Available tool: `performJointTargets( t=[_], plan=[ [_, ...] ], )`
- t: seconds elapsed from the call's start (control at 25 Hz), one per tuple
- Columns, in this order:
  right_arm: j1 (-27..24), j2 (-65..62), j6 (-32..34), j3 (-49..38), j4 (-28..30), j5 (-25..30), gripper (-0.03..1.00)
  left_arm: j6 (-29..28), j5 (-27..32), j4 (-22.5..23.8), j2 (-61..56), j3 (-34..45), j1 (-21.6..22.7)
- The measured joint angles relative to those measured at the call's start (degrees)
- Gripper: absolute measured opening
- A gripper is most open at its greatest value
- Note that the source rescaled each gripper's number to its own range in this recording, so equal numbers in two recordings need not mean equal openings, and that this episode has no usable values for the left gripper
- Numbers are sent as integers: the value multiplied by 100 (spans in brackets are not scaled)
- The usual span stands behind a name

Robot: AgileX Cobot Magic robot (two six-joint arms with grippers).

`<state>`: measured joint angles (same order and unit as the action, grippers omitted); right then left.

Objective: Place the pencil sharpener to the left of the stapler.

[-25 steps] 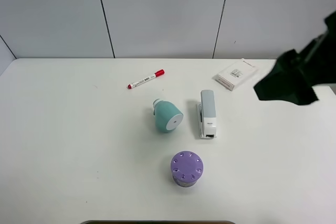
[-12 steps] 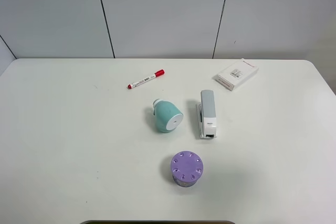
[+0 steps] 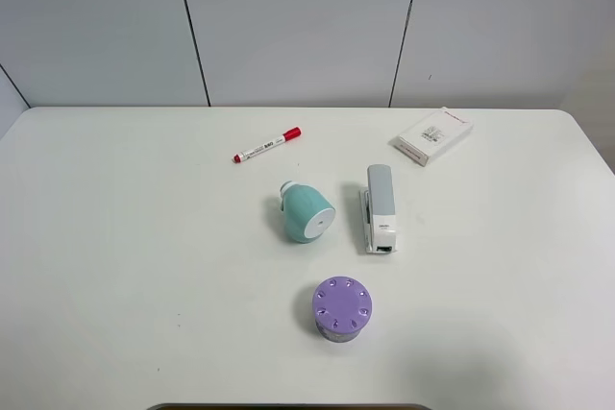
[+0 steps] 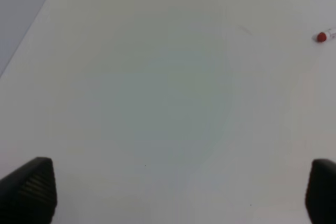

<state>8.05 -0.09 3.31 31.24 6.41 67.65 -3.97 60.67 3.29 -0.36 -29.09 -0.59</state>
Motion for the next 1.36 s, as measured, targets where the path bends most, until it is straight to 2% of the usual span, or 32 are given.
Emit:
performJointTargets(
  t=[0.2,1.36],
  plan=[
    [0,0,67,-91,-48,-712,88,0,0,0,0,0,0],
    [-4,0,101,-206,-120,-636,87,0,0,0,0,0,0]
  ],
)
